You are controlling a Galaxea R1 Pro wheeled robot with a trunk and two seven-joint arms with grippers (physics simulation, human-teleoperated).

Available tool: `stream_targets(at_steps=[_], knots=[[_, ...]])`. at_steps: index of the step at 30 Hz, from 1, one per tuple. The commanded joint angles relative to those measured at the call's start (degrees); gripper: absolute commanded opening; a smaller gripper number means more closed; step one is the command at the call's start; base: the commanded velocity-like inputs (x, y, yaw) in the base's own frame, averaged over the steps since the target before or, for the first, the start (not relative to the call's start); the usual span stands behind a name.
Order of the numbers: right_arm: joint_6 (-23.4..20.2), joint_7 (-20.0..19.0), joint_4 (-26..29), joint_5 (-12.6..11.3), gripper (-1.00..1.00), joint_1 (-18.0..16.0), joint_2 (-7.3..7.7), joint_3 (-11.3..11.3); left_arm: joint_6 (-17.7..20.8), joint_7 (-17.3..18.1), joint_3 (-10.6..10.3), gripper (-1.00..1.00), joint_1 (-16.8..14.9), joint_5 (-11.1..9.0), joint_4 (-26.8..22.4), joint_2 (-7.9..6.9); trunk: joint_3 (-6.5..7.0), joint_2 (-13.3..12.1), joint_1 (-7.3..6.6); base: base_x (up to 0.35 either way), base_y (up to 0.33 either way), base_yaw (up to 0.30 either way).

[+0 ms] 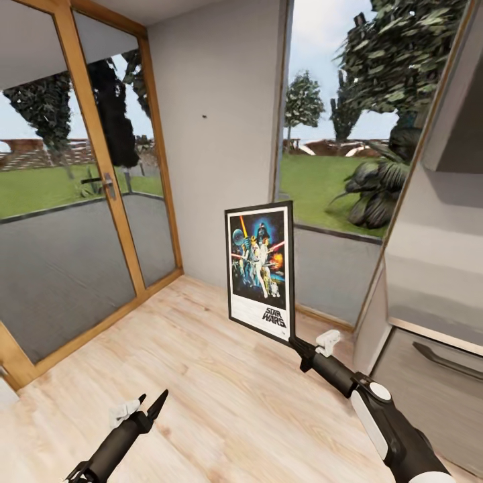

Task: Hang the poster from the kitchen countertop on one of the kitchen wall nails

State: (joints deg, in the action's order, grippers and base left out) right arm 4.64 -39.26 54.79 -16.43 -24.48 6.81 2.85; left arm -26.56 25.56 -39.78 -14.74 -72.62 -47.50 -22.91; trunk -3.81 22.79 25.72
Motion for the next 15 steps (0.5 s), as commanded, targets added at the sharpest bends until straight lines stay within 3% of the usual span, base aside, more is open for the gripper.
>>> stream_targets(at_steps=[1,15], knots=[[0.1,-0.1,0.0,-0.4,-1.0,-0.1,0.05,0.2,-0.3,0.2,-0.4,1.0,-0.1,-0.6,0.0,-0.06,-0.13,0.1,0.06,0.231,0.301,0.0],[0.1,-0.1,0.0,-0.4,-1.0,-0.1,0.04,0.1,-0.3,0.2,-0.4,1.0,-0.1,-0.6,0.0,-0.07,-0.13,0.1,0.06,0.23,0.301,-0.009]])
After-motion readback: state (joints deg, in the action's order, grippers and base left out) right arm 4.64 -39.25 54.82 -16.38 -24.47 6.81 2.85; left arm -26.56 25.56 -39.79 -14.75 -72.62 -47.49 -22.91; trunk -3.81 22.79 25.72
